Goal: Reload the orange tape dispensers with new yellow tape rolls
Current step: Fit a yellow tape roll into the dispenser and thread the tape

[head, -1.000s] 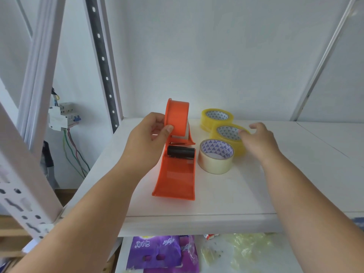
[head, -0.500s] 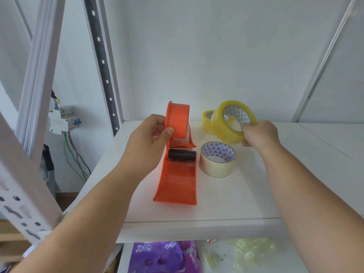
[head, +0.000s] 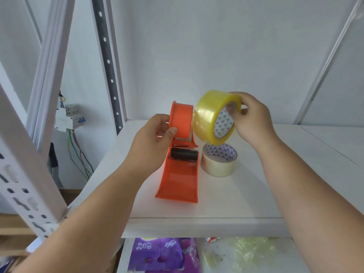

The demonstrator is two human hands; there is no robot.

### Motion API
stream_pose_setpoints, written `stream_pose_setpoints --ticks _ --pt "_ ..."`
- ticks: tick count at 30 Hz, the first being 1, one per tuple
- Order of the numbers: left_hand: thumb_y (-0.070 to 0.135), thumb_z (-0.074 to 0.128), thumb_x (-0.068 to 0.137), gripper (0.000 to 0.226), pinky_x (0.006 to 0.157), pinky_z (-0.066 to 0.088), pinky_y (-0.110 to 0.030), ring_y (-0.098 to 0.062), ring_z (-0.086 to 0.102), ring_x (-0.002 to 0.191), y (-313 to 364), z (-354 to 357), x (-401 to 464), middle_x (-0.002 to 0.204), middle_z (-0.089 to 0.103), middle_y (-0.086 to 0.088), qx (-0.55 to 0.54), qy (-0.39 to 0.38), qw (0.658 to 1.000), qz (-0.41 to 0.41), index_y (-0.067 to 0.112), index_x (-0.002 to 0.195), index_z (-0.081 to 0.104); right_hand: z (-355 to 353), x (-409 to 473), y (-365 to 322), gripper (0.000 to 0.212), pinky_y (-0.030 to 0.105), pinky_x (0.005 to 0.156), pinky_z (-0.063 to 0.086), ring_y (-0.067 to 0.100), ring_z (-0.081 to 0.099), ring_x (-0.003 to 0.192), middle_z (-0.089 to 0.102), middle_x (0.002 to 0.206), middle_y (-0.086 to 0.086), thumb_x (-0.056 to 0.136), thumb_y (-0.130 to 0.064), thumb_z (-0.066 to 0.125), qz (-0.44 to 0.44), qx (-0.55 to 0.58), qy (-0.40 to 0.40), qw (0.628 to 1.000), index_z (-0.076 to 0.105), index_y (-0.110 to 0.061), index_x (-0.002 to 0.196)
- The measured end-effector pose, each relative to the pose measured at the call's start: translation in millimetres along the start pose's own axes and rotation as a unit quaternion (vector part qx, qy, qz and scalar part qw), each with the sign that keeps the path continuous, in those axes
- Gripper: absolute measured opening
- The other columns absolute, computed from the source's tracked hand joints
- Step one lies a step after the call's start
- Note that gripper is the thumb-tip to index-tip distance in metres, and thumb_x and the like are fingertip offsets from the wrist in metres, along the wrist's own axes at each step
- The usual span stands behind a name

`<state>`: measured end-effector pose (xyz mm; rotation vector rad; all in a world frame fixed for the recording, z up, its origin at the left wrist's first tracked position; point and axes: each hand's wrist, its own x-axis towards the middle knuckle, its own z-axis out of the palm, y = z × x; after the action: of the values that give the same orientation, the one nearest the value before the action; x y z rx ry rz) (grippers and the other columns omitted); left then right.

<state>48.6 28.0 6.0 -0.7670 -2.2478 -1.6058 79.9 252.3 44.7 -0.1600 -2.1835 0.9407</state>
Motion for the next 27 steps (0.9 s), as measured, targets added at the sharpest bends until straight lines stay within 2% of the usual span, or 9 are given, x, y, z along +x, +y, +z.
stream_pose_setpoints --ticks 3,6,9,14,18,21,25,27 --pt "0.019 0.053 0.095 0.014 0.071 0.042 -0.001 0.004 0.06 0.088 1 0 -1 0.09 0.065 0.017 0.0 -0.001 1.0 -0.003 0.026 0.106 0.056 5 -3 -6 0.034 0.018 0.091 0.039 0.011 0.055 0.107 0.062 0.124 -0.005 0.09 -0.011 0.054 -0.046 -0.022 -0.012 0.999 0.062 -0.022 0.122" --pt "0.023 0.049 0.097 0.011 0.065 0.04 0.002 0.009 0.06 0.081 3 0 -2 0.091 0.065 0.016 -0.006 0.0 1.0 -0.015 0.028 0.106 0.053 11 -7 -9 0.036 0.018 0.096 0.039 0.011 0.054 0.116 0.062 0.126 -0.004 0.09 -0.007 0.053 -0.062 -0.014 -0.017 0.998 0.063 -0.021 0.122" --pt "0.027 0.042 0.099 0.014 0.062 0.04 -0.002 0.011 0.057 0.068 6 -2 -2 0.084 0.065 0.011 -0.022 0.006 0.999 -0.033 0.029 0.11 0.05 15 -11 -11 0.037 0.02 0.1 0.04 0.009 0.054 0.117 0.06 0.121 -0.009 0.09 -0.006 0.053 -0.066 0.019 -0.026 0.997 0.063 -0.022 0.122" --pt "0.023 0.034 0.101 0.022 0.091 0.049 -0.033 -0.016 0.065 0.094 6 -3 -1 0.089 0.067 0.005 -0.042 -0.016 0.998 -0.045 0.039 0.102 0.049 21 -16 -17 0.04 0.023 0.103 0.042 0.008 0.054 0.118 0.057 0.116 -0.016 0.091 -0.002 0.051 -0.075 0.066 -0.03 0.995 0.063 -0.025 0.121" --pt "0.027 0.034 0.095 0.025 0.097 0.047 -0.048 -0.025 0.064 0.097 1 -5 0 0.088 0.066 -0.009 -0.049 -0.022 0.997 -0.055 0.044 0.097 0.052 24 -21 -19 0.041 0.027 0.105 0.042 0.007 0.054 0.119 0.058 0.116 -0.017 0.09 0.0 0.052 -0.095 0.087 -0.029 0.991 0.063 -0.026 0.12" --pt "0.026 0.034 0.096 0.025 0.098 0.047 -0.049 -0.027 0.064 0.097 2 -7 0 0.092 0.067 -0.013 -0.062 -0.02 0.995 -0.07 0.042 0.096 0.053 28 -25 -23 0.041 0.024 0.104 0.042 0.003 0.053 0.117 0.056 0.116 -0.018 0.089 0.001 0.053 -0.124 0.079 -0.02 0.989 0.063 -0.023 0.122" --pt "0.017 0.032 0.1 0.031 0.099 0.046 -0.045 -0.034 0.061 0.1 4 -7 -1 0.102 0.064 -0.025 -0.09 -0.026 0.992 -0.089 0.038 0.095 0.054 32 -29 -29 0.042 0.01 0.101 0.036 -0.005 0.046 0.113 0.055 0.118 -0.014 0.086 0.004 0.053 -0.176 0.048 0.001 0.983 0.063 -0.016 0.121" --pt "0.014 0.032 0.1 0.03 0.097 0.046 -0.044 -0.034 0.059 0.091 4 -7 -1 0.092 0.062 -0.022 -0.11 -0.033 0.99 -0.086 0.03 0.096 0.057 35 -30 -33 0.042 0.006 0.1 0.033 -0.001 0.048 0.115 0.059 0.121 -0.006 0.085 0.004 0.051 -0.194 0.036 -0.01 0.98 0.063 -0.015 0.121"
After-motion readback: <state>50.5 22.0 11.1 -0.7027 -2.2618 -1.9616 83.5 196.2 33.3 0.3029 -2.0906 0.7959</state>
